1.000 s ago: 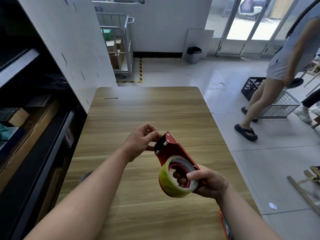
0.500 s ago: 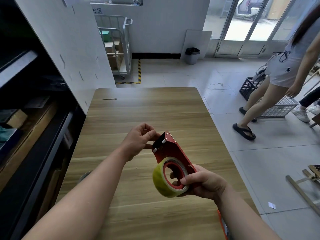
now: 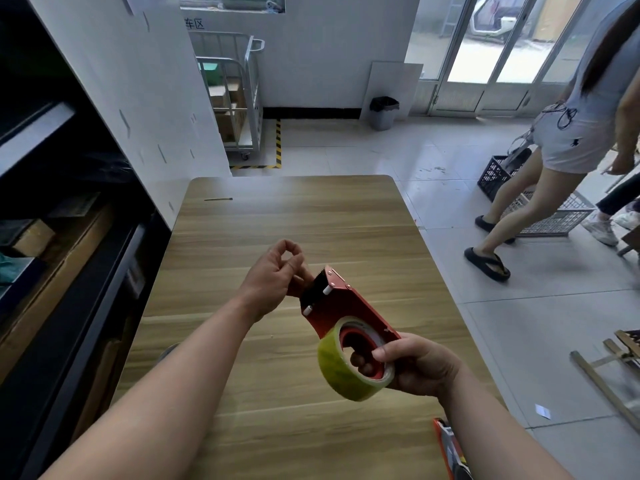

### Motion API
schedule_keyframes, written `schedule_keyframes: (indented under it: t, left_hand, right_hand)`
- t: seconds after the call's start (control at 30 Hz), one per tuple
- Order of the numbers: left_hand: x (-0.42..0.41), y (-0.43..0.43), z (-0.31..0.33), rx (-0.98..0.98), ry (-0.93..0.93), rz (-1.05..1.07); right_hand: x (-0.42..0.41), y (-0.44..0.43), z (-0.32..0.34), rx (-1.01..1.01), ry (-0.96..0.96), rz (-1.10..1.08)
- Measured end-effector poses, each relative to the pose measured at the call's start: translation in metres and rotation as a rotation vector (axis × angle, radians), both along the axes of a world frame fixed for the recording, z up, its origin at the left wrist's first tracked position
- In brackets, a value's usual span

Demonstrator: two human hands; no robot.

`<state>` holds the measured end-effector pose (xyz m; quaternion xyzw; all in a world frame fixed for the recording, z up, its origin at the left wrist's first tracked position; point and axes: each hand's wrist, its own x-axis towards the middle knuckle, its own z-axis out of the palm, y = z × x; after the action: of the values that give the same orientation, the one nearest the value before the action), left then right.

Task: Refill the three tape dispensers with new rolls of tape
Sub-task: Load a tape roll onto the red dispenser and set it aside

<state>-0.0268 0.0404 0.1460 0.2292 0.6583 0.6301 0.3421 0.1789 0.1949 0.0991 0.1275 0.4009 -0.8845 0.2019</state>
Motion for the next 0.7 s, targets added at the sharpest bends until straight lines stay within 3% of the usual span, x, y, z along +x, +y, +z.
schedule_keyframes:
  t: [0.37, 0.6, 0.7]
  left_hand:
    - [-0.009, -0.002, 0.007, -0.13, 0.318, 0.069]
    - [-0.011, -0.008, 0.014, -0.073, -0.034, -0.026]
    - [-0.011, -0.005, 0.011, -0.105, 0.015, -0.047]
  right_hand:
    - [0.003, 0.012, 0.005, 0.088, 0.004, -0.044]
    - [0.003, 0.012, 0.015, 0.403, -0.012, -0.031]
    - [0.0, 0.006, 0.018, 0.532, 0.006, -0.041]
